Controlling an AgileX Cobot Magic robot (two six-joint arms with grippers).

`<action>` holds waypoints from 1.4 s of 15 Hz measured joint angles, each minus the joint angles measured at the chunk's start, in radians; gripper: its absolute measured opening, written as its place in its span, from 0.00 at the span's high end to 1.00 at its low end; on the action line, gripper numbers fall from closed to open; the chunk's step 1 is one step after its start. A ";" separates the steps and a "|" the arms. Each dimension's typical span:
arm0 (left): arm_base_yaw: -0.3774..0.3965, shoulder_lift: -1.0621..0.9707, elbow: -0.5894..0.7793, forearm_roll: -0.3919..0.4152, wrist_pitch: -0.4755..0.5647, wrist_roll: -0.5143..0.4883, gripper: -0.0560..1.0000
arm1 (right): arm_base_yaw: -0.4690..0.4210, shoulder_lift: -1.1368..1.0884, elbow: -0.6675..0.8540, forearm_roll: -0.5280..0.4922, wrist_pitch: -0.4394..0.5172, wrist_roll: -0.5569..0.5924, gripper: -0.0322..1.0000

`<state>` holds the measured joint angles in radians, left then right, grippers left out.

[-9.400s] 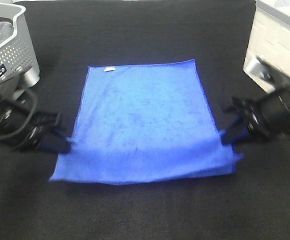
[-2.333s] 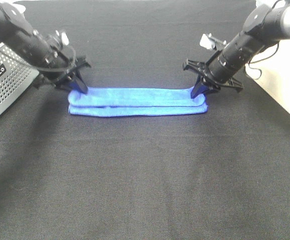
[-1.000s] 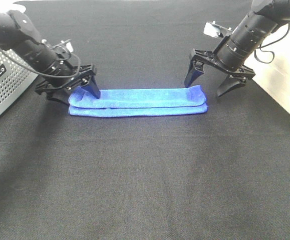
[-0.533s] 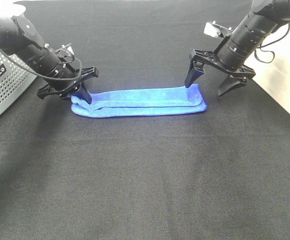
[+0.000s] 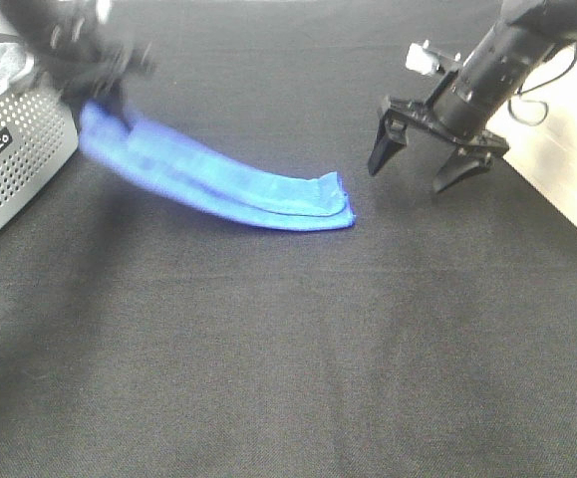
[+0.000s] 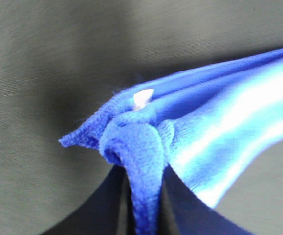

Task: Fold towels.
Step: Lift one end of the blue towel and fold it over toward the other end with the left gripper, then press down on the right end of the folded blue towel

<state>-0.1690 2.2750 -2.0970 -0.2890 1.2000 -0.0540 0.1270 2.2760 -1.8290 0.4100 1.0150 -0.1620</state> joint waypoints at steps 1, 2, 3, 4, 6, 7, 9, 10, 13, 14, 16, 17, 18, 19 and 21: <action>-0.052 0.000 -0.034 0.000 0.003 -0.046 0.85 | 0.000 -0.021 0.000 0.000 0.005 0.009 0.10; -0.097 0.000 -0.039 0.000 -0.002 -0.079 0.85 | 0.000 -0.061 0.000 0.000 0.007 0.019 0.10; -0.139 0.006 -0.041 -0.013 -0.028 -0.115 0.85 | 0.000 -0.089 0.000 0.000 0.008 0.019 0.10; -0.177 0.018 -0.041 -0.035 -0.069 -0.141 0.85 | 0.000 -0.112 0.000 -0.002 0.010 0.019 0.10; -0.248 0.062 -0.041 -0.084 -0.159 -0.188 0.85 | 0.000 -0.152 0.000 -0.007 0.027 0.020 0.10; -0.270 0.089 -0.041 -0.095 -0.199 -0.217 0.85 | 0.000 -0.168 0.000 -0.018 0.032 0.032 0.10; -0.296 0.140 -0.041 -0.110 -0.272 -0.270 0.84 | 0.000 -0.193 0.000 -0.070 0.037 0.078 0.10; -0.306 0.160 -0.041 -0.120 -0.315 -0.286 0.79 | 0.000 -0.203 0.000 -0.097 0.038 0.096 0.10; -0.313 0.164 -0.041 -0.181 -0.390 -0.289 0.47 | 0.000 -0.213 0.000 -0.128 0.050 0.114 0.10; -0.314 0.164 -0.041 -0.227 -0.426 -0.289 0.33 | 0.000 -0.213 0.000 -0.133 0.054 0.121 0.10; -0.313 0.164 -0.043 -0.310 -0.463 -0.264 0.23 | 0.000 -0.213 0.000 -0.134 0.054 0.121 0.10; -0.303 0.164 -0.062 -0.334 -0.458 -0.219 0.22 | 0.000 -0.213 0.000 -0.120 0.054 0.122 0.10; -0.284 0.165 -0.087 -0.338 -0.432 -0.179 0.22 | 0.000 -0.213 0.000 -0.089 0.054 0.122 0.10; -0.260 0.165 -0.116 -0.339 -0.408 -0.140 0.22 | 0.000 -0.213 0.000 -0.039 0.054 0.109 0.10; -0.163 0.165 -0.200 -0.340 -0.322 -0.092 0.22 | 0.000 -0.213 0.001 0.179 0.054 0.004 0.10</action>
<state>-0.3320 2.4400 -2.2970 -0.6290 0.8780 -0.1460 0.1270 2.0630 -1.8280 0.5890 1.0690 -0.1580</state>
